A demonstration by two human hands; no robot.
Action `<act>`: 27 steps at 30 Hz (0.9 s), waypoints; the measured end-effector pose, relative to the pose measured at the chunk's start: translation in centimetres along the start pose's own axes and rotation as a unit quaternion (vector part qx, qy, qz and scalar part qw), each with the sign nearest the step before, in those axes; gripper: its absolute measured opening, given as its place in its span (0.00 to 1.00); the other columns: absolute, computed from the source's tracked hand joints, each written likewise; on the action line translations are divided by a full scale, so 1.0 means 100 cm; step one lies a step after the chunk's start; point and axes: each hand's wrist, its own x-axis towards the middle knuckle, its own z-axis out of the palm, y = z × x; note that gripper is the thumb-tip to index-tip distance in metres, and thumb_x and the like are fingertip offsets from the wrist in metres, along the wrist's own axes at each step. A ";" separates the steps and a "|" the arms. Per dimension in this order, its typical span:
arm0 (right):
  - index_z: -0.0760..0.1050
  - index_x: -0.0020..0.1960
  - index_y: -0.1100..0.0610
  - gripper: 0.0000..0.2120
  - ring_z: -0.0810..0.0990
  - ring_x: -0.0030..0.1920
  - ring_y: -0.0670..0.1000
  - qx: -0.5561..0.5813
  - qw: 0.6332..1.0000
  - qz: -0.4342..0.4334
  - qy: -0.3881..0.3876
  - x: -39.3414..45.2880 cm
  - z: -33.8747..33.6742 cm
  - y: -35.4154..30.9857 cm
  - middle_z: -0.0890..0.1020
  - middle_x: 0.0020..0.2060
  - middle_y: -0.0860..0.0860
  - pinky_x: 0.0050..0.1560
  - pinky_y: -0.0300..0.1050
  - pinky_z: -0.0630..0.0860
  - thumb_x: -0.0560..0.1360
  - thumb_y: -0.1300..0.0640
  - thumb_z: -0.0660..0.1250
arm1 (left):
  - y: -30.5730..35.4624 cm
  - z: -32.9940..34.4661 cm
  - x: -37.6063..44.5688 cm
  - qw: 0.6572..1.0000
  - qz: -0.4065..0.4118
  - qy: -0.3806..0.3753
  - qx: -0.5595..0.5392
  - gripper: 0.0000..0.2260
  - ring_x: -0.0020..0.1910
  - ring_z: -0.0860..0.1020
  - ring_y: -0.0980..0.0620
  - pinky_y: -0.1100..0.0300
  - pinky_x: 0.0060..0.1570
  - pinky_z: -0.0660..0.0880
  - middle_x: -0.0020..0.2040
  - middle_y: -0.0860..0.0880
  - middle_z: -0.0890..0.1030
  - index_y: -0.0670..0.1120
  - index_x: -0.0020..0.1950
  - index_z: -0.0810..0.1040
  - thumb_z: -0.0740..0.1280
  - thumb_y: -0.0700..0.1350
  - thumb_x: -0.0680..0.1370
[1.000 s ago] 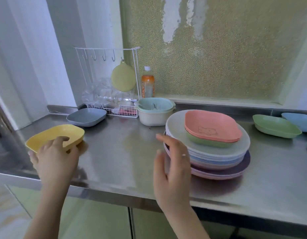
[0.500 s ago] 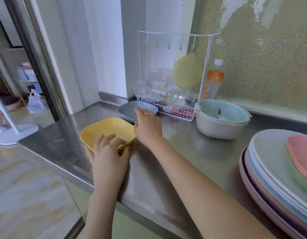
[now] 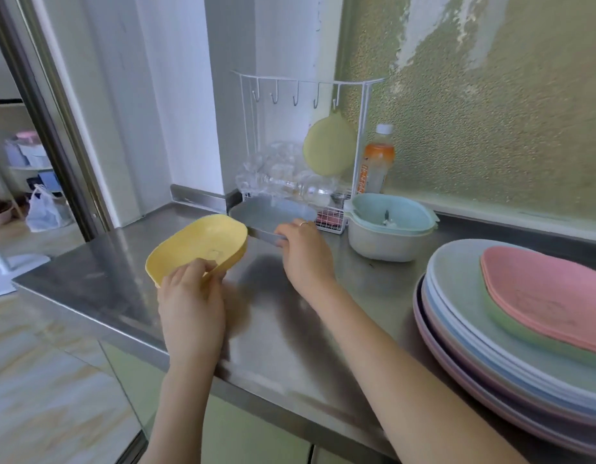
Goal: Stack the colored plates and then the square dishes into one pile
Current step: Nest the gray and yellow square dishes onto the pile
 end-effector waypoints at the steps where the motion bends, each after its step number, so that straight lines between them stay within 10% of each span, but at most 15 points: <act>1: 0.77 0.44 0.60 0.08 0.72 0.48 0.56 0.010 0.999 -0.011 0.034 -0.006 -0.015 0.000 0.75 0.40 0.53 0.37 0.47 0.67 0.73 0.70 0.61 | 0.010 -0.001 -0.007 1.000 0.017 0.017 -0.018 0.03 0.54 0.74 0.39 0.47 0.53 0.69 0.50 0.43 0.82 0.40 0.47 0.79 0.67 0.38 0.77; 11: 0.77 0.47 0.62 0.07 0.73 0.41 0.58 -0.029 0.968 0.028 0.246 -0.099 -0.205 0.053 0.79 0.38 0.59 0.37 0.42 0.58 0.72 0.70 0.62 | 0.167 0.017 -0.075 0.946 0.228 0.017 -0.230 0.03 0.46 0.73 0.50 0.54 0.45 0.70 0.40 0.60 0.72 0.40 0.45 0.78 0.65 0.37 0.77; 17: 0.78 0.46 0.61 0.06 0.69 0.37 0.44 -0.067 0.976 0.083 0.190 -0.167 -0.281 0.112 0.76 0.35 0.48 0.36 0.32 0.63 0.72 0.69 0.66 | 0.216 0.038 -0.092 0.914 0.297 -0.070 -0.266 0.04 0.46 0.75 0.43 0.58 0.45 0.66 0.43 0.54 0.74 0.40 0.48 0.78 0.64 0.38 0.78; 27: 0.77 0.54 0.64 0.09 0.71 0.60 0.42 -0.011 0.998 0.036 0.056 -0.205 -0.276 0.145 0.77 0.56 0.48 0.59 0.22 0.61 0.75 0.70 0.63 | 0.220 0.057 -0.095 0.899 0.339 -0.136 -0.243 0.05 0.48 0.72 0.48 0.61 0.47 0.65 0.46 0.52 0.76 0.40 0.49 0.79 0.65 0.39 0.77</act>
